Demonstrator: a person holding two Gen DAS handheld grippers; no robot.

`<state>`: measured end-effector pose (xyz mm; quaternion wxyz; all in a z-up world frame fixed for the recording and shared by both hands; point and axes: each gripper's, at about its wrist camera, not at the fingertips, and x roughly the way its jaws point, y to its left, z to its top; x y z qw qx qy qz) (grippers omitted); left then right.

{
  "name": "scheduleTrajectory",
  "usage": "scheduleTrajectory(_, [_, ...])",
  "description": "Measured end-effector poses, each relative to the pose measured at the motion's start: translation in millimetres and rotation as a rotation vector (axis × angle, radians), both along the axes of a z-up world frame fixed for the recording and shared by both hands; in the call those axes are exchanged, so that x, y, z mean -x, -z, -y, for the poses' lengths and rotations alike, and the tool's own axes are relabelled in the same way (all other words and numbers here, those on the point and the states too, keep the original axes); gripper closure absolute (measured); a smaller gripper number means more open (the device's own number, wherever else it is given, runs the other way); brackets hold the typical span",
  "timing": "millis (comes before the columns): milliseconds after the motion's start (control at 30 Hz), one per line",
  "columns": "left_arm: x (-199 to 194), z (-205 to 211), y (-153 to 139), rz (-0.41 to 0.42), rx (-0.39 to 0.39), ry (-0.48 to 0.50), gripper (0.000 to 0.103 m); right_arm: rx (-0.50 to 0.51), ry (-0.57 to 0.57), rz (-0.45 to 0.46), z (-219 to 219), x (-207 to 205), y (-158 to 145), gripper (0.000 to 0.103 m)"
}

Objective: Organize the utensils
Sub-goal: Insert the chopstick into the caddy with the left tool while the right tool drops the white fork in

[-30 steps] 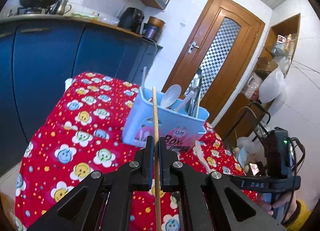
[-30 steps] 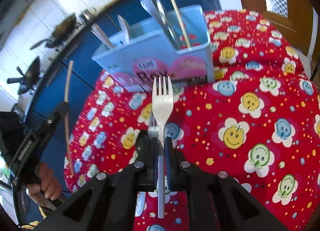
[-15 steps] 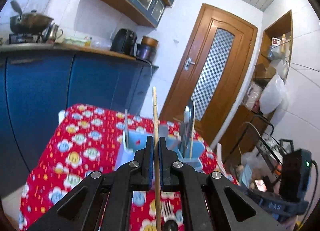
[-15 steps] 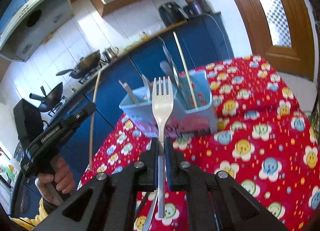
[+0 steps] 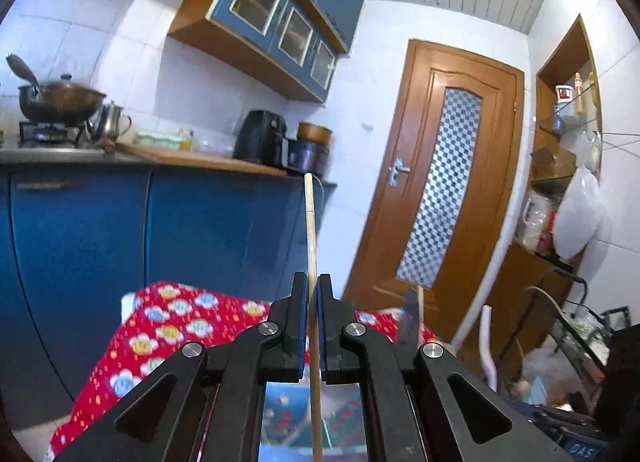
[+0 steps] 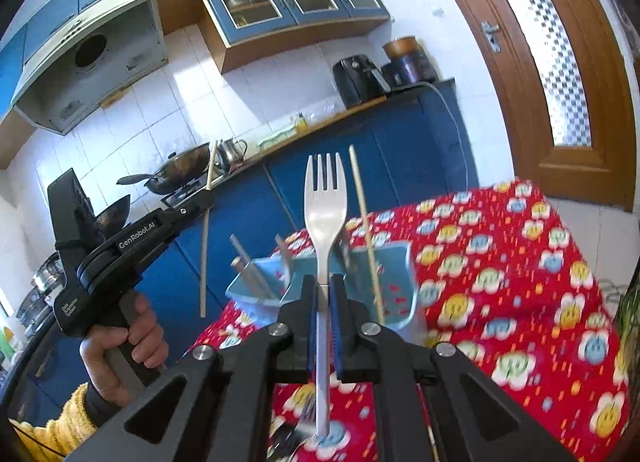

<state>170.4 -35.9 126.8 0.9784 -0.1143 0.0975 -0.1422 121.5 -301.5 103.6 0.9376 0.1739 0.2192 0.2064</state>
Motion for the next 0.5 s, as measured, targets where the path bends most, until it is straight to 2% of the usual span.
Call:
scheduleTrajectory(267, [-18, 4, 13, 0.081, -0.013, -0.092, 0.099, 0.043, 0.015, 0.100, -5, -29, -2, 0.095])
scheduleTrajectory(500, [-22, 15, 39, 0.131, -0.066, -0.149, 0.099, 0.107, 0.042, 0.158, -17, -56, 9, 0.095])
